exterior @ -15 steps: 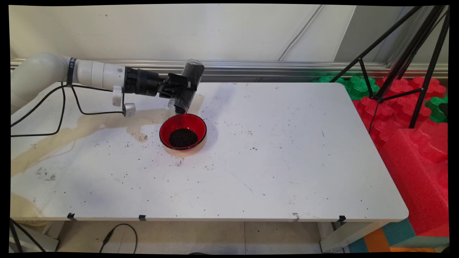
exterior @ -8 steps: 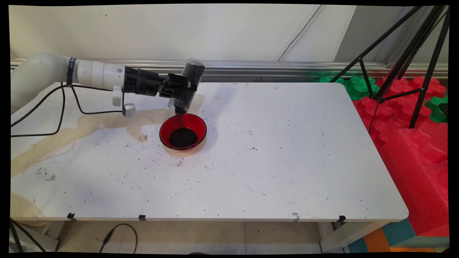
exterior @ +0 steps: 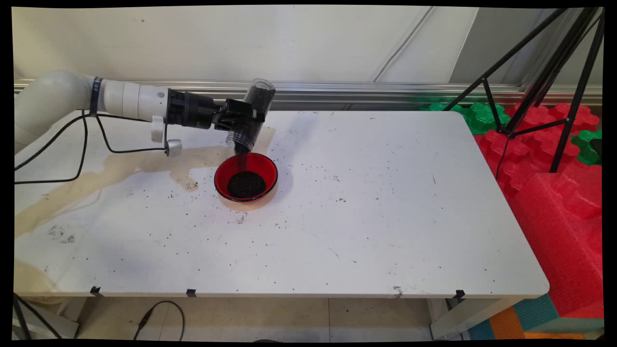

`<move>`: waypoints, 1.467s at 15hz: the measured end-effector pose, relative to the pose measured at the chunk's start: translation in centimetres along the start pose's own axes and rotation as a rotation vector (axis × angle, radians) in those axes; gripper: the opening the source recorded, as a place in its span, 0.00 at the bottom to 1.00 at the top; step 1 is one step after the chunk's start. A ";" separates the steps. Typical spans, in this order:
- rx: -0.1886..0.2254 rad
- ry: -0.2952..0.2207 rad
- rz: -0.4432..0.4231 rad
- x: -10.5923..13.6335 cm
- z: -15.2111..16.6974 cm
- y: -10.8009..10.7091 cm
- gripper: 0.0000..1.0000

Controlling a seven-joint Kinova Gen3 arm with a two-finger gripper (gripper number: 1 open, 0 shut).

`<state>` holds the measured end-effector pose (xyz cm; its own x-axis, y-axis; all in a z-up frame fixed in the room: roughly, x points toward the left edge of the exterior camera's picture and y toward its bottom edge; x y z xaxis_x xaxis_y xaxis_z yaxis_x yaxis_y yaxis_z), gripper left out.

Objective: Pour the black seasoning powder in the red bowl

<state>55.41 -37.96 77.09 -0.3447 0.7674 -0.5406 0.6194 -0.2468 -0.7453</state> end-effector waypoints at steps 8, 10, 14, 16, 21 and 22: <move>0.001 0.000 0.008 -0.1 0.1 0.0 0.00; 0.001 0.000 0.009 -0.1 0.1 0.0 0.00; 0.000 0.000 0.012 -0.1 0.1 0.0 0.00; 0.000 0.000 0.014 -0.1 0.2 0.0 0.00; -0.001 0.000 0.017 -0.1 0.3 0.0 0.00; -0.001 0.000 0.018 -0.1 0.3 0.0 0.00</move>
<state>55.18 -38.23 77.03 -0.3338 0.7628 -0.5538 0.6262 -0.2597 -0.7351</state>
